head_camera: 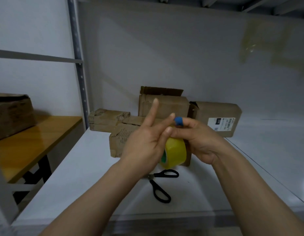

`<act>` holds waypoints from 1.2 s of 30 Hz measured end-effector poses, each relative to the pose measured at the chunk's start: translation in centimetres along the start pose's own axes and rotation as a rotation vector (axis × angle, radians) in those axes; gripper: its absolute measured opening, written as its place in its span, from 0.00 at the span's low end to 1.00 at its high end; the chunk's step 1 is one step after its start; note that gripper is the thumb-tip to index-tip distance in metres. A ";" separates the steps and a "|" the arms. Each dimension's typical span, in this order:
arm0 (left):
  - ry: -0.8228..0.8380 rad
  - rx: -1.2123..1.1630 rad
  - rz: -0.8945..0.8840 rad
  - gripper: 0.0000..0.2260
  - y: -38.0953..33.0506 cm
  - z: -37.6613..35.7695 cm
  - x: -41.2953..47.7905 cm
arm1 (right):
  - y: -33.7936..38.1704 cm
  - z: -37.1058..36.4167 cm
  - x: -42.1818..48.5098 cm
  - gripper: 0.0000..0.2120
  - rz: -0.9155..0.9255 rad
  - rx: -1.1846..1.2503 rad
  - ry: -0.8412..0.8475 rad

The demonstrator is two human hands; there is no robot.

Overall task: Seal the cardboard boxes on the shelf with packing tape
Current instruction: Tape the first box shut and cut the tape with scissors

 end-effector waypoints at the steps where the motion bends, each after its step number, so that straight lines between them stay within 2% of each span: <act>1: -0.007 0.088 -0.028 0.21 -0.6 0.2 0.3 | 0.1 0.3 -0.1 0.10 -0.013 -0.019 -0.024; 4: 0.027 0.249 -0.019 0.24 -1.1 0.0 1.6 | 1.3 1.7 -0.1 0.01 -0.004 -0.051 -0.103; 8: 0.124 0.127 0.044 0.26 -0.5 -2.6 2.6 | 3.6 3.9 0.1 0.05 0.057 -0.178 -0.239; 13: -0.026 0.119 0.063 0.29 -1.0 -5.0 0.6 | 3.4 4.1 0.0 0.03 0.059 -0.359 -0.272; 15: 0.024 0.031 0.143 0.32 -1.2 -6.3 -0.4 | 2.8 4.1 0.0 0.03 0.044 -0.463 -0.281; 18: 0.090 -0.169 0.348 0.43 0.0 -7.4 -1.4 | 2.7 5.3 0.0 0.04 0.020 -0.622 -0.385; 20: 0.250 -0.061 0.407 0.49 1.4 -8.0 -2.1 | 3.2 6.9 -0.3 0.07 0.032 -0.668 -0.484; 23: 0.629 0.260 0.398 0.52 3.4 -9.4 -4.2 | 3.9 8.0 -0.4 0.10 0.024 -0.882 -0.553; 25: 0.719 0.272 0.423 0.48 4.2 -9.4 -5.2 | 3.7 8.4 -0.1 0.11 0.011 -0.971 -0.601; 27: 0.731 0.265 0.429 0.32 4.9 -8.8 -5.6 | 2.9 8.7 0.4 0.11 -0.009 -0.993 -0.627; 29: 0.781 0.358 0.386 0.17 5.7 -7.8 -5.9 | 1.9 8.9 1.0 0.13 -0.036 -1.009 -0.640; 32: 0.852 0.481 0.382 0.12 7.5 -5.6 -6.6 | 0.8 9.2 1.2 0.13 -0.055 -1.060 -0.659; 36: 0.893 0.685 0.504 0.06 11.5 -1.3 -6.4 | 0.3 10.1 1.4 0.10 -0.077 -1.096 -0.721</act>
Point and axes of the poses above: each hand's wrist, its own x-axis towards the middle knuckle, its own z-axis out of the back of the hand, y = z × x, the point moved 7 cm from there along x, towards the middle knuckle, and after that the axes turned 4 degrees about -z, right-handed, at the moved point
